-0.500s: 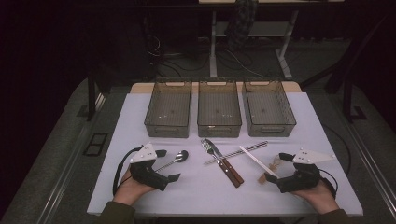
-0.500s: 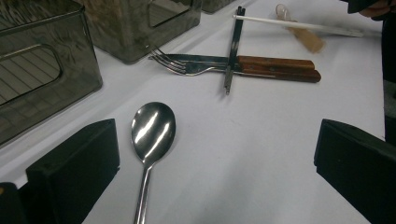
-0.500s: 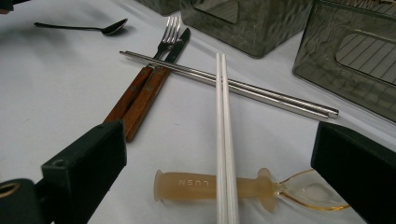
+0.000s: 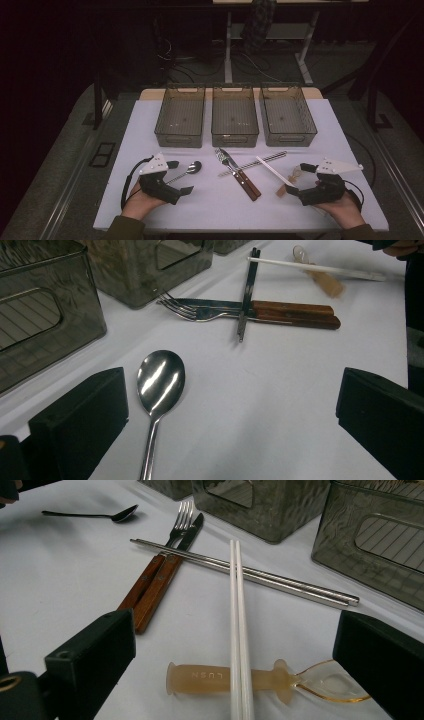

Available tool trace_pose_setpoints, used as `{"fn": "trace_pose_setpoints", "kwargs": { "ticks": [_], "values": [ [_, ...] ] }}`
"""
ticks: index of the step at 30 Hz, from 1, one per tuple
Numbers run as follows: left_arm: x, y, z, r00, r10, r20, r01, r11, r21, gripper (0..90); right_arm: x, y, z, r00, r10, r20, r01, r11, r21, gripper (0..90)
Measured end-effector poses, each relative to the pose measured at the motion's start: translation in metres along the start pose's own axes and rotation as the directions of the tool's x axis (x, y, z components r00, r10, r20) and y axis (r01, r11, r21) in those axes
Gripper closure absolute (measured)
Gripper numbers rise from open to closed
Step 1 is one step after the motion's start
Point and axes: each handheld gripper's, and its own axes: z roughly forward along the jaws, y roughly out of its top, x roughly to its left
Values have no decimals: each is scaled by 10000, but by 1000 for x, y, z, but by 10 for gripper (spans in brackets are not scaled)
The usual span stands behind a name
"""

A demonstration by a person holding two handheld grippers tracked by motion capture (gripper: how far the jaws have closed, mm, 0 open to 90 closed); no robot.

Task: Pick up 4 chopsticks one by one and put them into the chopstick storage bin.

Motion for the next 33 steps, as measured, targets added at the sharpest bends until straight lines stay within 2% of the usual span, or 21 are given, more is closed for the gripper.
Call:
{"fn": "trace_pose_setpoints", "kwargs": {
  "ticks": [9, 18, 22, 23, 26, 27, 33],
  "values": [
    [-1, 1, 1, 10000, 61, -8, -61, 10000, 74, 0, -5, 1, -9, 9998, 192, -37, -192, 9997, 170, 35],
    [-2, 0, 0, 9999, 114, 44, -115, 9999, 58, 0, -9, -1, -15, 9990, 400, 195, -406, 9987, 309, 36],
    [-2, 1, 0, 9999, 117, 62, -117, 9999, 60, 0, -10, -2, -17, 9991, 344, 239, -354, 9985, 409, 37],
    [-2, 1, 0, 9999, 130, 71, -130, 9999, 45, 0, -10, -3, -18, 9991, 345, 249, -357, 9983, 457, 82],
    [-3, 1, 0, 9999, 141, 99, -141, 9999, 44, 0, -12, -4, -21, 9994, 294, 168, -301, 9985, 462, 102],
    [-3, 0, 0, 9999, 140, 101, -140, 9999, 32, 0, -12, -5, -23, 9995, 289, 148, -295, 9984, 472, 145],
    [-3, 0, 0, 9999, 115, 90, -116, 9999, 61, 0, -14, -8, -27, 9994, 343, 110, -348, 9982, 492, 156]
  ]
}}
